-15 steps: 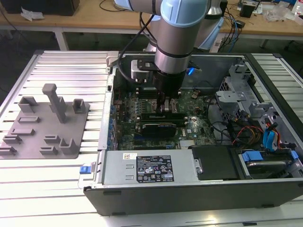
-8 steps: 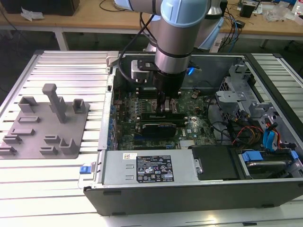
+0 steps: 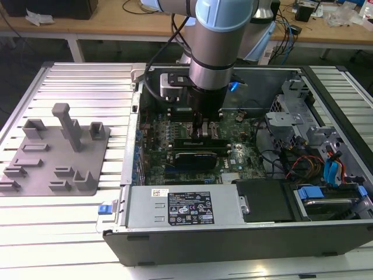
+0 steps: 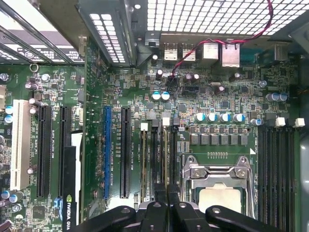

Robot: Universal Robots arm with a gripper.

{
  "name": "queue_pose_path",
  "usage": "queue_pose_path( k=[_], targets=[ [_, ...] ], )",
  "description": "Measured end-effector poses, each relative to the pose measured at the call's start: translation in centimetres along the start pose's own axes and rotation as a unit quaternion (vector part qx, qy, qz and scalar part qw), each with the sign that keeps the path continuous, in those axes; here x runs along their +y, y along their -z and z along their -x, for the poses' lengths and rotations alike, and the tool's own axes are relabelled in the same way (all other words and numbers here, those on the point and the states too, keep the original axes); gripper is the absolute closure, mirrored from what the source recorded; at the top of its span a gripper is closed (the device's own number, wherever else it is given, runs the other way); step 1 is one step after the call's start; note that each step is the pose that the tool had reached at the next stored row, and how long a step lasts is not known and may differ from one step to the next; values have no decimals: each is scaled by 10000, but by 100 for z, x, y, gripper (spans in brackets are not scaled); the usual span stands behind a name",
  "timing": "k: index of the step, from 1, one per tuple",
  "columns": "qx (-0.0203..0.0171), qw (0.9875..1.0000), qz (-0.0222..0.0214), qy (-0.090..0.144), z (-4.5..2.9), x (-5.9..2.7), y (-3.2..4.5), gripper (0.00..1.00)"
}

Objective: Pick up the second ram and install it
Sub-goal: 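Insert the second ram into the second slot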

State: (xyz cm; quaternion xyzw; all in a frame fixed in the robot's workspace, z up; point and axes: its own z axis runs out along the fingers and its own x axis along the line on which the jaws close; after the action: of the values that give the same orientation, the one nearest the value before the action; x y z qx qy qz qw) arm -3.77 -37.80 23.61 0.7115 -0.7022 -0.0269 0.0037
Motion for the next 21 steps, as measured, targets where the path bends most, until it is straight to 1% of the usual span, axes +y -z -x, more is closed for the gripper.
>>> queue_pose_path(
  k=[6,8,10,12,13,17,19,21],
  targets=[
    [-1,10000,-1,0,0,3,22,91],
    [1,10000,-12,-1,0,5,23,91],
    [1,10000,-43,1,0,12,22,91],
    [2,9999,-106,3,1,37,18,91],
    [3,9999,-122,4,0,42,14,91],
    [2,9999,-126,2,0,44,12,91],
    [0,9999,-128,-62,1,43,12,91],
    [0,9999,-128,-67,0,44,12,91]
  ],
)
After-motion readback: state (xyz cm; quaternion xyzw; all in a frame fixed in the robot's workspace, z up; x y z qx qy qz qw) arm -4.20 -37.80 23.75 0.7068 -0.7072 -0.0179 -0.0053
